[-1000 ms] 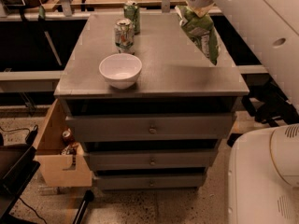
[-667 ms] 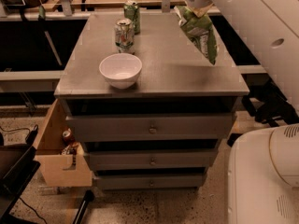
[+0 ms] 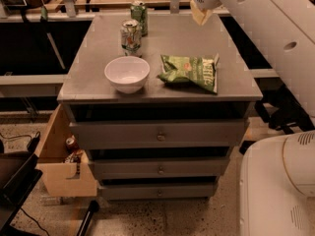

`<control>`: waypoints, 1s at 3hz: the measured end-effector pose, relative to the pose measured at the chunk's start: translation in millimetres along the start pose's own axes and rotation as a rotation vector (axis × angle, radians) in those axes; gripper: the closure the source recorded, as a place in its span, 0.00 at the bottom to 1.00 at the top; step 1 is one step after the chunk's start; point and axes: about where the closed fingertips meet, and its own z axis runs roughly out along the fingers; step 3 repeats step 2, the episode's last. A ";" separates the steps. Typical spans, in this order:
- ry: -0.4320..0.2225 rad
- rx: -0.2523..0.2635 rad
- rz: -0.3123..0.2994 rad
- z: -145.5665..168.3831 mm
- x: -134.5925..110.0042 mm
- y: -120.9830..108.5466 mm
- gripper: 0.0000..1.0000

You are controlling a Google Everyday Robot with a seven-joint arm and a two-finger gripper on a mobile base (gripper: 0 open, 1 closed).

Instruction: Move green jalapeno chip bag near white bowl

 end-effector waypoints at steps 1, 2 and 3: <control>-0.006 -0.002 0.000 3.2 -1.6 0.5 0.00; -0.006 -0.002 0.000 3.3 -1.6 0.5 0.00; -0.006 -0.002 0.000 3.3 -1.6 0.5 0.00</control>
Offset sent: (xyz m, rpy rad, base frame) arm 0.0026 0.0007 -0.0014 0.0026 -0.0028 0.0031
